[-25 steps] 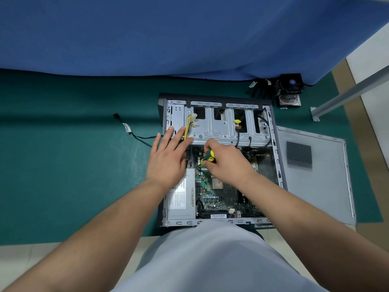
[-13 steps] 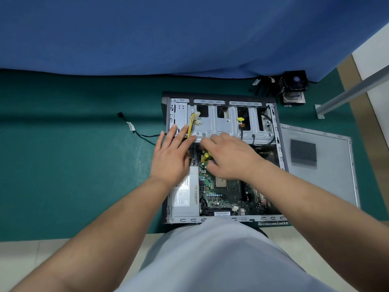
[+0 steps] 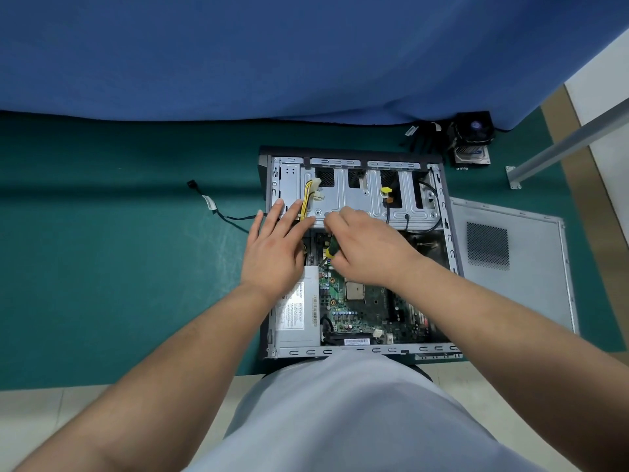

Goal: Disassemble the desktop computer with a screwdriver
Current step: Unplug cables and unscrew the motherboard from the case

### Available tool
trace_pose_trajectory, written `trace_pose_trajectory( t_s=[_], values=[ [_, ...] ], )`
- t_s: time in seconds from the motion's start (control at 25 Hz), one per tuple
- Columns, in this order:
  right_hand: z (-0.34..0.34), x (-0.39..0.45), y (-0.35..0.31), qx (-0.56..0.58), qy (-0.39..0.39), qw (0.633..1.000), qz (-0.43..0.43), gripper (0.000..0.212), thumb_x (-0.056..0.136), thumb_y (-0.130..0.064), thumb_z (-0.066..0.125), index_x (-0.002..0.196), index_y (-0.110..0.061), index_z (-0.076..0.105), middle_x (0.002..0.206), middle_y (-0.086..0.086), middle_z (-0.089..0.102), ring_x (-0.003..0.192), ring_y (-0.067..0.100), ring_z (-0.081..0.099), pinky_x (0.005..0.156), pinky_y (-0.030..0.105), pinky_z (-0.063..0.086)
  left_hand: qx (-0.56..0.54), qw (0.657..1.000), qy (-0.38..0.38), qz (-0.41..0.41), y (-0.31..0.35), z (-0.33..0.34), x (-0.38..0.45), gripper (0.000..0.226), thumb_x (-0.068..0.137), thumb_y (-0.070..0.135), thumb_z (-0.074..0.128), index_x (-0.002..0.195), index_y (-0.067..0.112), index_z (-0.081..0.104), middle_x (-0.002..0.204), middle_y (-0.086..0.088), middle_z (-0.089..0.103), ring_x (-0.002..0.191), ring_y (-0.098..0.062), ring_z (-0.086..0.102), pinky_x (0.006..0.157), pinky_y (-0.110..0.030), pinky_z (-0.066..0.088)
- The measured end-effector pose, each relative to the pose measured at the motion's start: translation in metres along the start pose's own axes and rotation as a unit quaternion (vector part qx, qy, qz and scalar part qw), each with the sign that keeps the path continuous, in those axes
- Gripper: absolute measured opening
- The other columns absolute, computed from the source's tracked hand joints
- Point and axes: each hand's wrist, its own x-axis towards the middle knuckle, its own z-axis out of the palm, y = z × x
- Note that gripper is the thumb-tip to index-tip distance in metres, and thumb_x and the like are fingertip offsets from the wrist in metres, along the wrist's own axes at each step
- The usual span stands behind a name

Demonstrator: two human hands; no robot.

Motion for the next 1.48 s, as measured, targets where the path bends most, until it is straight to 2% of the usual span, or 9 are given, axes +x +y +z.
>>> trace_pose_trajectory(
  t_s=[0.2, 0.4, 0.52, 0.68, 0.84, 1.0, 1.16, 1.36, 1.48],
  values=[
    [0.007, -0.002, -0.002, -0.101, 0.047, 0.988, 0.104, 0.046, 0.101, -0.063, 0.026, 0.116, -0.021, 0.039, 0.071, 0.0, 0.055, 0.067, 0.03, 0.06, 0.046, 0.03, 0.029, -0.003, 1.0, -0.004, 0.002, 0.0, -0.001, 0.0, 0.058, 0.093, 0.022, 0.055, 0.149, 0.034, 0.045, 0.167, 0.006, 0.029, 0.157, -0.023, 0.014, 0.128, -0.049, 0.008],
    [0.009, -0.004, -0.002, 0.038, 0.016, 0.998, 0.051, 0.039, 0.089, -0.038, 0.053, 0.12, -0.018, 0.042, 0.107, 0.004, 0.047, 0.092, 0.026, 0.052, 0.066, 0.036, 0.043, -0.004, 1.0, -0.003, -0.001, 0.001, -0.002, 0.0, 0.06, 0.092, 0.021, 0.057, 0.149, 0.034, 0.046, 0.166, 0.006, 0.03, 0.157, -0.023, 0.015, 0.128, -0.051, 0.01],
    [0.012, -0.001, -0.005, 0.04, 0.031, 0.996, 0.077, 0.033, 0.102, -0.045, 0.048, 0.119, -0.017, 0.047, 0.111, 0.005, 0.051, 0.085, 0.027, 0.057, 0.064, 0.036, 0.042, -0.007, 1.0, -0.002, 0.0, 0.001, -0.002, 0.0, 0.06, 0.092, 0.021, 0.056, 0.149, 0.034, 0.045, 0.166, 0.006, 0.029, 0.157, -0.023, 0.015, 0.128, -0.05, 0.01],
    [0.01, -0.006, -0.005, 0.055, 0.038, 0.997, 0.036, 0.026, 0.089, -0.021, 0.058, 0.115, -0.027, 0.056, 0.117, -0.005, 0.057, 0.109, 0.024, 0.053, 0.074, 0.034, 0.046, -0.01, 1.0, -0.003, 0.003, 0.0, -0.002, 0.0, 0.061, 0.091, 0.02, 0.056, 0.149, 0.034, 0.045, 0.166, 0.006, 0.03, 0.157, -0.024, 0.015, 0.128, -0.05, 0.01],
    [0.012, -0.005, -0.012, 0.022, 0.036, 0.991, 0.124, 0.039, 0.104, -0.048, 0.043, 0.13, -0.019, 0.046, 0.121, 0.007, 0.054, 0.091, 0.034, 0.064, 0.065, 0.04, 0.052, -0.009, 1.0, -0.001, 0.001, 0.0, -0.001, -0.001, 0.06, 0.091, 0.022, 0.055, 0.149, 0.034, 0.045, 0.166, 0.006, 0.03, 0.157, -0.023, 0.015, 0.128, -0.051, 0.011],
    [0.012, -0.006, -0.011, 0.062, 0.036, 0.995, 0.063, 0.025, 0.094, -0.027, 0.053, 0.119, -0.022, 0.052, 0.116, 0.002, 0.056, 0.1, 0.03, 0.06, 0.069, 0.037, 0.047, -0.013, 1.0, -0.001, 0.003, -0.001, -0.001, -0.001, 0.06, 0.09, 0.02, 0.055, 0.148, 0.034, 0.046, 0.166, 0.005, 0.03, 0.157, -0.024, 0.016, 0.128, -0.051, 0.011],
    [0.012, -0.005, -0.014, -0.018, 0.041, 0.986, 0.161, 0.041, 0.101, -0.058, 0.036, 0.124, -0.025, 0.044, 0.103, -0.001, 0.055, 0.081, 0.029, 0.062, 0.056, 0.034, 0.04, -0.01, 1.0, -0.007, 0.0, 0.0, -0.001, 0.0, 0.06, 0.091, 0.022, 0.056, 0.149, 0.034, 0.046, 0.166, 0.005, 0.029, 0.157, -0.023, 0.014, 0.128, -0.051, 0.011],
    [0.015, -0.008, -0.014, 0.055, 0.033, 0.991, 0.116, 0.039, 0.092, -0.031, 0.05, 0.128, -0.019, 0.041, 0.116, 0.007, 0.053, 0.089, 0.03, 0.058, 0.063, 0.037, 0.046, -0.01, 1.0, -0.003, 0.0, -0.001, -0.001, 0.001, 0.059, 0.092, 0.022, 0.055, 0.149, 0.033, 0.047, 0.166, 0.006, 0.03, 0.157, -0.023, 0.015, 0.128, -0.049, 0.008],
    [0.014, -0.007, -0.016, 0.038, 0.057, 0.987, 0.148, 0.038, 0.102, -0.042, 0.044, 0.132, -0.019, 0.039, 0.119, 0.008, 0.054, 0.081, 0.035, 0.061, 0.058, 0.037, 0.045, -0.012, 1.0, -0.003, -0.001, 0.0, -0.002, 0.001, 0.059, 0.092, 0.022, 0.054, 0.149, 0.033, 0.047, 0.166, 0.006, 0.03, 0.157, -0.023, 0.015, 0.128, -0.048, 0.007]
  ],
)
